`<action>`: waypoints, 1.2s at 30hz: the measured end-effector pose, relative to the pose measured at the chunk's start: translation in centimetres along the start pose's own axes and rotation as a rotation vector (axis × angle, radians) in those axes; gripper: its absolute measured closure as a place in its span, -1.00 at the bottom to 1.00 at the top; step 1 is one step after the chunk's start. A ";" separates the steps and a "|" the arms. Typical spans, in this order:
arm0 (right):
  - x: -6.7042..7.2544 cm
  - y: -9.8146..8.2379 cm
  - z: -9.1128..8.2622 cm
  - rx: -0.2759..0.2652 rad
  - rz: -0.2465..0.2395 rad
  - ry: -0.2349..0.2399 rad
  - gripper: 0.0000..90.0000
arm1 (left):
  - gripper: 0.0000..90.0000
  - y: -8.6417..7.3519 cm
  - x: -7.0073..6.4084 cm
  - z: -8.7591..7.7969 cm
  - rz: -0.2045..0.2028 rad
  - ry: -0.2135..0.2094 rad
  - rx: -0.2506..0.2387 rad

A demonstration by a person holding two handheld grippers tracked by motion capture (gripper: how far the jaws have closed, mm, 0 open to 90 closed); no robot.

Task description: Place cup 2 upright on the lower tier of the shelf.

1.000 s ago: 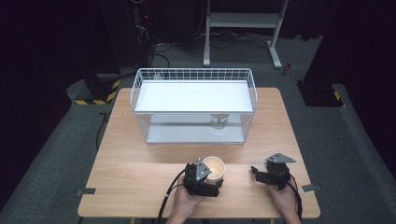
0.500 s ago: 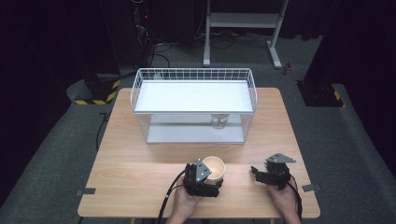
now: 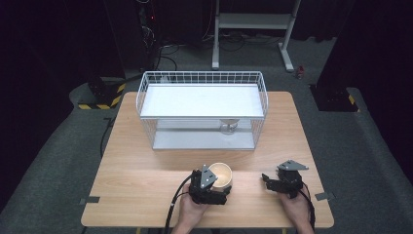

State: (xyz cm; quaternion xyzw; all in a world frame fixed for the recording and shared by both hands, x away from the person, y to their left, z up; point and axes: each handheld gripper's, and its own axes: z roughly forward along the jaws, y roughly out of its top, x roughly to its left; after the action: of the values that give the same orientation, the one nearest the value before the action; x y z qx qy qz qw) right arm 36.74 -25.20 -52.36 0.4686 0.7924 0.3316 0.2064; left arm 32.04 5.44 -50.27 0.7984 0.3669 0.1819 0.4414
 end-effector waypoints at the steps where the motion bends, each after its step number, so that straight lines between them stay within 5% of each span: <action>1: 0.0 0.0 0.0 0.000 0.000 0.000 -0.45 | -0.80 0.0 0.0 0.0 -0.002 0.000 0.002; 18: 0.0 0.0 0.0 -0.001 -0.002 0.001 -0.45 | -0.80 0.8 1.0 -1.2 -0.009 -0.016 -0.009; 36: 0.0 0.0 0.0 0.000 0.000 0.000 -0.45 | -0.80 1.5 2.1 -1.8 0.018 0.038 -0.012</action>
State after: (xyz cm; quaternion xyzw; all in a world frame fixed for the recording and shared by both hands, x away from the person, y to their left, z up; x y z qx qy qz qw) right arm 36.74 -25.20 -52.36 0.4685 0.7923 0.3317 0.2065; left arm 32.95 7.55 -48.13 0.7953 0.3671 0.2032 0.4375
